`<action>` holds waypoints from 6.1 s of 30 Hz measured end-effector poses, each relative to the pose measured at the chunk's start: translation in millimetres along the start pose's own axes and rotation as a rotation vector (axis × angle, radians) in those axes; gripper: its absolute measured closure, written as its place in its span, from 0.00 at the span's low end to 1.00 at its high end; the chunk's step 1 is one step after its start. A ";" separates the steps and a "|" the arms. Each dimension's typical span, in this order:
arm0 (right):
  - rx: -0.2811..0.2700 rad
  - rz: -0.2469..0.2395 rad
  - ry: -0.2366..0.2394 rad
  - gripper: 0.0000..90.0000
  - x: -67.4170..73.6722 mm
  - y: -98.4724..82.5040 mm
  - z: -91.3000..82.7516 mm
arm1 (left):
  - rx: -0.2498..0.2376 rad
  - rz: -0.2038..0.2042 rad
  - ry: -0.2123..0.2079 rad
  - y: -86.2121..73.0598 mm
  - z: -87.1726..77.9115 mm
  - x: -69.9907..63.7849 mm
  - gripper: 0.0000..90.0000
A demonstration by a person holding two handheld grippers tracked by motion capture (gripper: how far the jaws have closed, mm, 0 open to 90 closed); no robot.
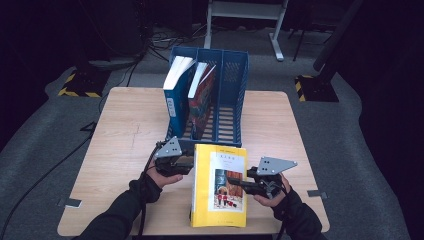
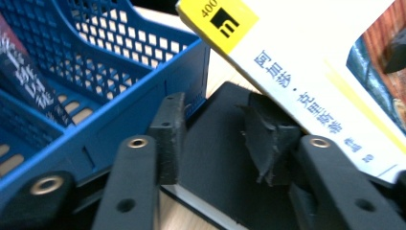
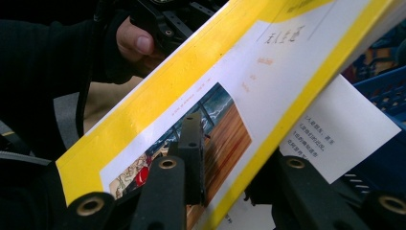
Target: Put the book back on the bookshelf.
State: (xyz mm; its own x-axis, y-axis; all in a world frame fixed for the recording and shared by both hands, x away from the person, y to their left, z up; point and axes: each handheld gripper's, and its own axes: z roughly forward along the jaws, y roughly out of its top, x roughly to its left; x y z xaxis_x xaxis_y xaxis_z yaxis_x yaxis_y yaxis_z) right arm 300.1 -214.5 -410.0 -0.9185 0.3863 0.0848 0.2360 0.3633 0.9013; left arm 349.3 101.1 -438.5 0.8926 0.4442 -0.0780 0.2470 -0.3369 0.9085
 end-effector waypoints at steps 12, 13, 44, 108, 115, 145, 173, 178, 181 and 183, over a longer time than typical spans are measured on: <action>-0.094 -0.090 -0.135 0.88 10.1 14.7 -1.1 | -0.095 0.005 -0.013 26.5 -12.9 4.9 0.78; -0.101 -0.097 -0.147 0.89 11.0 14.4 -1.3 | -0.097 0.011 -0.010 27.8 -13.0 4.9 0.78; -0.186 -0.245 -0.220 0.93 29.3 19.5 -8.1 | -0.189 0.130 -0.034 57.2 -26.8 -17.3 0.83; -0.069 -0.216 -0.241 0.81 33.3 -20.8 -39.8 | -0.101 0.145 -0.135 42.3 -9.3 -62.4 0.60; -0.061 -0.200 -0.232 0.81 30.1 -23.3 -36.8 | -0.132 0.166 -0.117 56.3 -9.9 -68.6 0.63; 0.004 -0.171 -0.301 0.59 13.6 -43.5 -41.6 | -0.096 0.224 -0.132 59.6 -7.4 -75.2 0.83; 0.262 0.179 -0.430 0.31 -52.9 -113.9 -39.2 | -0.133 0.184 -0.089 54.9 -5.6 -75.5 0.83; 0.279 0.182 -0.440 0.29 -53.5 -113.6 -37.2 | -0.135 0.153 -0.069 55.2 -5.4 -73.9 0.83; 0.279 0.182 -0.440 0.29 -53.5 -113.6 -37.2 | -0.137 0.124 -0.052 55.4 -5.6 -71.4 0.83; 0.279 0.182 -0.439 0.29 -53.6 -113.6 -37.2 | -0.133 0.116 -0.038 55.8 -6.3 -70.9 0.83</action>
State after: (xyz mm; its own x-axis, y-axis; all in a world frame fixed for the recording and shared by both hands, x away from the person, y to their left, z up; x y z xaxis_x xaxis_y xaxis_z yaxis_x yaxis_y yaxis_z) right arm 310.6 -308.0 -501.1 -0.6501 0.7598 -0.0105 0.5086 0.4454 0.7369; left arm 297.5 56.0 -379.7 0.9264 0.3762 0.0175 0.0916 -0.2701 0.9585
